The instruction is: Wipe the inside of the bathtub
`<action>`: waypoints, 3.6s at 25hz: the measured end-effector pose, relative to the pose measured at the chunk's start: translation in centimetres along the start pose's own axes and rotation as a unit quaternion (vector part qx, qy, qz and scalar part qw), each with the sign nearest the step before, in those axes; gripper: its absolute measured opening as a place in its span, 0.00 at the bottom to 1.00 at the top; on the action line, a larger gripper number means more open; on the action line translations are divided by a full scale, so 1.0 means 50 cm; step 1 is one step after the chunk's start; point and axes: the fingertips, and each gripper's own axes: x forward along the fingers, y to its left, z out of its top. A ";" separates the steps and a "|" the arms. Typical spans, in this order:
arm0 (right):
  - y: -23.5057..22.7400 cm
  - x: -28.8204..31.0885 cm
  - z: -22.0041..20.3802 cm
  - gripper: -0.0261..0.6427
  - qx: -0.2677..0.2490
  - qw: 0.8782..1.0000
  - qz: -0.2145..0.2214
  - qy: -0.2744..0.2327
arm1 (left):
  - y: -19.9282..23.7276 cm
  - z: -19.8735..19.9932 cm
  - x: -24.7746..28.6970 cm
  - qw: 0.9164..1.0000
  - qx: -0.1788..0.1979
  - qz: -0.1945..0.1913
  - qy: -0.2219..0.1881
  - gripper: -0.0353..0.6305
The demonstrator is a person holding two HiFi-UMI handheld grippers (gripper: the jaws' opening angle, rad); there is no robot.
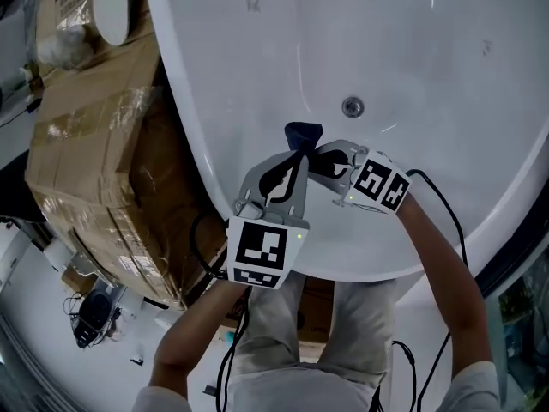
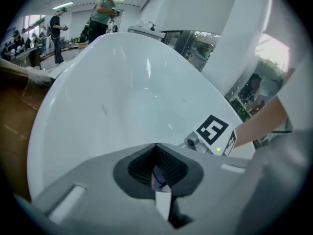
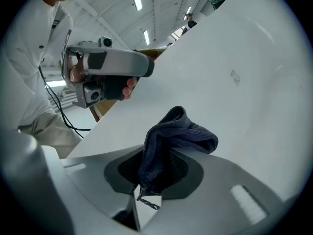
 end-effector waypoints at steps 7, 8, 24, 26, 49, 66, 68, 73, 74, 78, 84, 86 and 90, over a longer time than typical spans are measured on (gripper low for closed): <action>-0.075 -0.017 -0.083 0.15 -0.016 0.996 -0.057 0.065 | 0.005 -0.004 0.098 0.996 0.070 -0.042 0.029 0.05; -0.083 -0.019 -0.093 0.15 -0.015 0.995 -0.062 0.071 | 0.005 -0.009 0.118 0.995 0.083 -0.051 0.035 0.05; -0.214 -0.030 -0.233 0.15 -0.024 0.971 -0.162 0.174 | -0.007 -0.090 0.325 0.908 0.343 -0.211 0.115 0.05; -0.222 -0.026 -0.255 0.15 -0.031 0.967 -0.166 0.191 | -0.004 -0.106 0.337 0.896 0.364 -0.218 0.128 0.05; -0.309 0.099 -0.400 0.15 -0.010 0.954 -0.140 0.266 | 0.004 -0.233 0.469 0.863 0.382 -0.257 0.209 0.05; -0.242 0.136 -0.411 0.14 -0.041 0.955 -0.038 0.293 | 0.014 -0.244 0.475 0.859 0.380 -0.260 0.225 0.05; -0.232 0.131 -0.411 0.14 -0.046 0.954 -0.030 0.296 | 0.012 -0.250 0.472 0.854 0.384 -0.264 0.230 0.05; -0.212 0.124 -0.408 0.14 -0.055 0.954 -0.022 0.295 | 0.014 -0.270 0.462 0.835 0.415 -0.267 0.245 0.05; -0.205 0.124 -0.405 0.14 -0.056 0.954 -0.019 0.294 | 0.015 -0.275 0.460 0.830 0.421 -0.267 0.248 0.05; -0.175 0.118 -0.401 0.14 -0.056 0.954 -0.003 0.294 | 0.004 -0.281 0.447 0.828 0.417 -0.274 0.256 0.05; -0.126 0.103 -0.392 0.14 -0.047 0.957 0.014 0.287 | -0.027 -0.297 0.422 0.823 0.411 -0.289 0.265 0.05; -0.110 0.097 -0.391 0.14 -0.045 0.957 0.018 0.285 | -0.039 -0.305 0.414 0.821 0.407 -0.294 0.270 0.05; -0.076 0.091 -0.377 0.14 -0.057 0.958 0.034 0.281 | -0.052 -0.307 0.402 0.823 0.400 -0.296 0.273 0.05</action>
